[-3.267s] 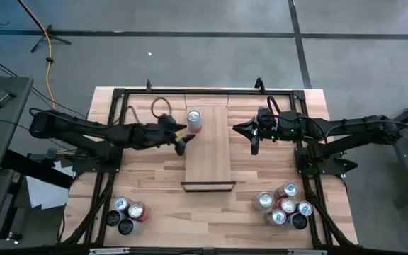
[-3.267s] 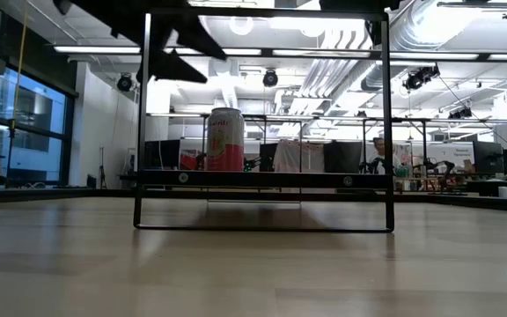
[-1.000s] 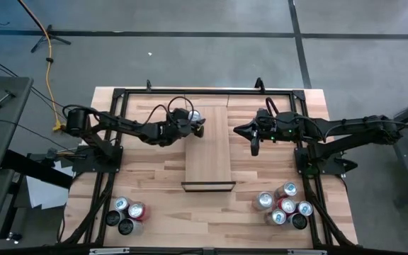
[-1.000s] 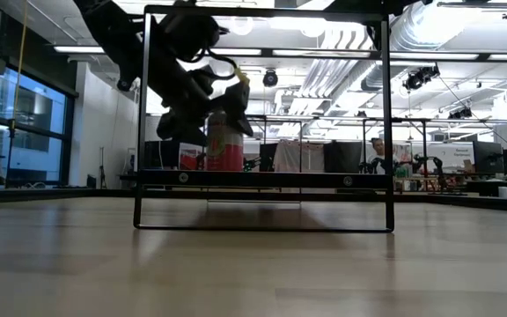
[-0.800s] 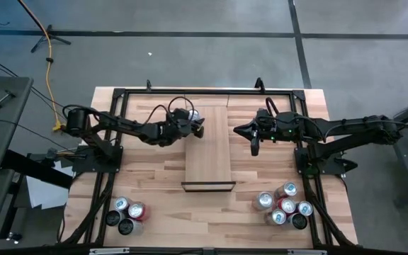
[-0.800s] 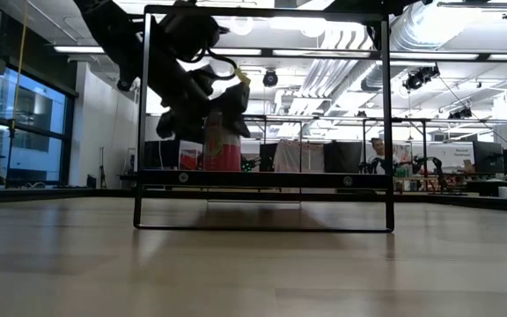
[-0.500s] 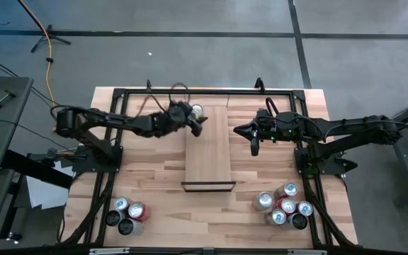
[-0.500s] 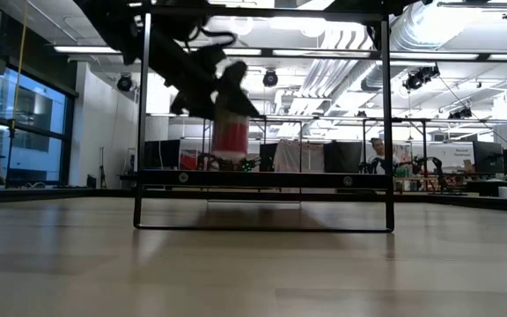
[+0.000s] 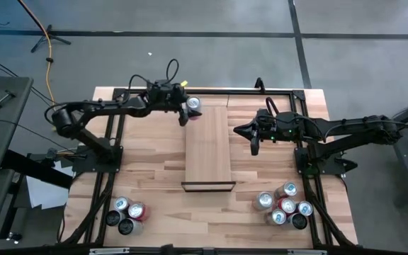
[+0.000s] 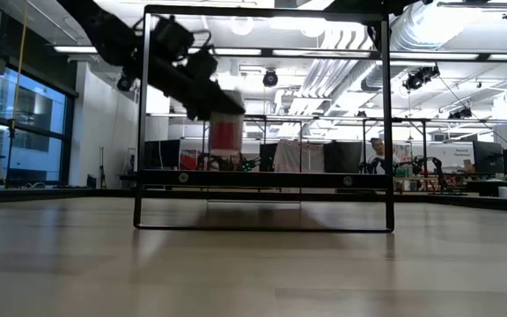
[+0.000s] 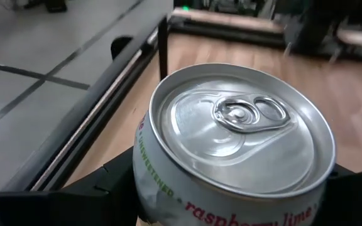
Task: Place canned beverage on shelf
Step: Put the pink soda can on the shelf, then put the orange soda can on the shelf aligned with the pink soda can
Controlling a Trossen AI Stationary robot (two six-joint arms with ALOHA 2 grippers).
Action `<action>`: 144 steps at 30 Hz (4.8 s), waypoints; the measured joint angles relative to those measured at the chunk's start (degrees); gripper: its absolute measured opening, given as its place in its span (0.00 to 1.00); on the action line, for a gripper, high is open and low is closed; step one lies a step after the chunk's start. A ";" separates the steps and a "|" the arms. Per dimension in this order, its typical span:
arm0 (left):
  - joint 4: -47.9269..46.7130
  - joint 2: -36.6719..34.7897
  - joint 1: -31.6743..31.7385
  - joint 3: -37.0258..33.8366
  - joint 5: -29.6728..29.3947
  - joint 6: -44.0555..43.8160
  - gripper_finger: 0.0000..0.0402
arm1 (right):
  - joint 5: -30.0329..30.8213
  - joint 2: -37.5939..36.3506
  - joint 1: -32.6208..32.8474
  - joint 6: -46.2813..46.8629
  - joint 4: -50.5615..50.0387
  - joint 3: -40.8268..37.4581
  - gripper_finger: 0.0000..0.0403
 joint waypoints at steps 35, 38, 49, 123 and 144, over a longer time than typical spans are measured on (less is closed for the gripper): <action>4.46 5.94 1.16 0.04 -1.74 8.13 0.76 | 2.13 0.00 0.02 1.03 0.02 0.00 0.04; 4.77 5.94 1.16 0.04 -1.48 8.59 0.76 | 2.13 0.00 0.02 1.04 0.02 0.00 0.04; 5.70 4.15 1.16 2.58 -1.31 7.63 0.76 | 2.13 0.00 0.02 1.04 0.02 0.00 0.04; 6.99 -41.51 -27.47 -12.52 -11.21 -23.96 0.00 | 1.76 0.02 0.02 -10.41 20.23 0.00 0.04; 6.35 -41.54 -27.45 -12.52 -12.74 -28.30 0.00 | 2.25 3.72 -0.38 -4.81 -8.30 15.96 0.53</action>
